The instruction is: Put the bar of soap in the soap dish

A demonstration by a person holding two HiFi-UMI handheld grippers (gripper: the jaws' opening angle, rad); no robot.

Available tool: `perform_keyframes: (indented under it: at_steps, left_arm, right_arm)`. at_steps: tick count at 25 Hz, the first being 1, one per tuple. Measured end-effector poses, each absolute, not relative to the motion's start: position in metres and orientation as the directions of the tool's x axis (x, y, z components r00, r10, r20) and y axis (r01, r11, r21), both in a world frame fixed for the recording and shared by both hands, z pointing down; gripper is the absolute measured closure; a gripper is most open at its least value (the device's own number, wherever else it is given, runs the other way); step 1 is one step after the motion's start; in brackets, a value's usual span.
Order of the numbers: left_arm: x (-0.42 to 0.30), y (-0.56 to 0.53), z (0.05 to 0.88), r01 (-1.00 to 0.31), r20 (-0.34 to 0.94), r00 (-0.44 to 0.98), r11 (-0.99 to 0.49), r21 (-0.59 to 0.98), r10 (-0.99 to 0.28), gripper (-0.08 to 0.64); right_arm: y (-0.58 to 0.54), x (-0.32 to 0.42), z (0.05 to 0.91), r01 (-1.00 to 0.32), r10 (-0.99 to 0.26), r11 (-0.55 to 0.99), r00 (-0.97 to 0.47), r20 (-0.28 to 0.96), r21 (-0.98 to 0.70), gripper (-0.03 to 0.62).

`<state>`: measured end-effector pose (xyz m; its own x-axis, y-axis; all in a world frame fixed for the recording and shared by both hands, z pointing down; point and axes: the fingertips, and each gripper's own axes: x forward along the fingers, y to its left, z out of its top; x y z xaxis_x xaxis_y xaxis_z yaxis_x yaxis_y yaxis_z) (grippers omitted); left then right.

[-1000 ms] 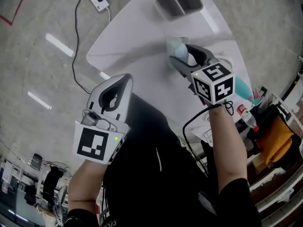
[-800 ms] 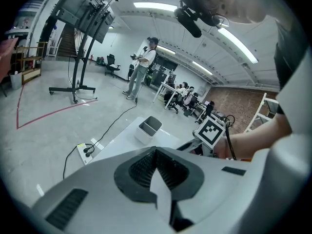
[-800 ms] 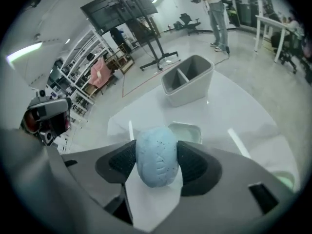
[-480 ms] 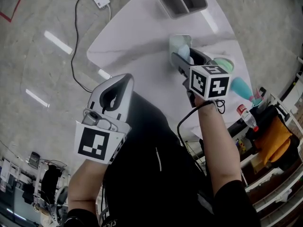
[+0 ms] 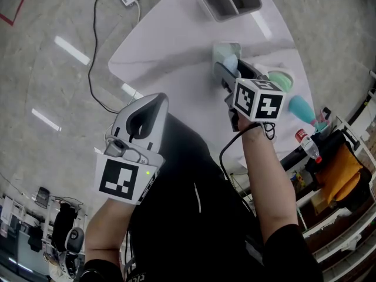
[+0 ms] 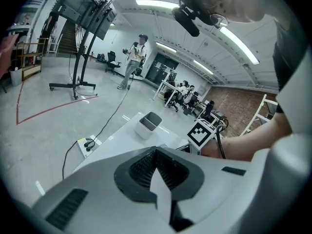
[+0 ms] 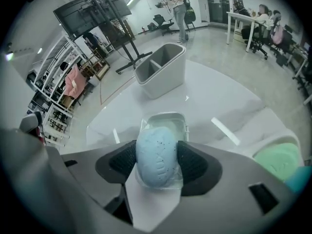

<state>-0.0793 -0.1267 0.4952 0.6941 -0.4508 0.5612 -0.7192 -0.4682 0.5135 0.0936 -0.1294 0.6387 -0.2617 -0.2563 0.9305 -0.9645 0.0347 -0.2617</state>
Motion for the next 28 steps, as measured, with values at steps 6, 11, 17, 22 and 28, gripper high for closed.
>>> perform_keyframes:
  at_steps: [6,11,17,22,28]
  left_arm:
    - [-0.081,-0.123,0.500,-0.714,0.567,0.699,-0.463,0.525,-0.436,0.552]
    - [-0.084,-0.122,0.502,-0.712,0.567,0.701,-0.469,0.523,-0.432,0.552]
    - [-0.090,-0.118,0.509,-0.703,0.572,0.707,-0.496,0.509,-0.416,0.552]
    - [-0.087,-0.116,0.506,-0.693,0.571,0.716,-0.508,0.512,-0.402,0.552]
    - [-0.084,-0.119,0.505,-0.682,0.570,0.725,-0.525,0.510,-0.388,0.552]
  right_arm:
    - [-0.129,0.089,0.651,-0.961,-0.241,-0.019,-0.263,0.934,-0.275,0.316]
    - [-0.132,0.091,0.652,-0.958,-0.267,-0.070,-0.250,0.931,-0.277,0.316]
    - [-0.134,0.098,0.643,-0.950,-0.312,-0.122,-0.238,0.920,-0.287,0.318]
    - [-0.135,0.100,0.643,-0.949,-0.320,-0.148,-0.220,0.922,-0.277,0.316]
    - [-0.136,0.105,0.640,-0.942,-0.340,-0.188,-0.201,0.919,-0.276,0.316]
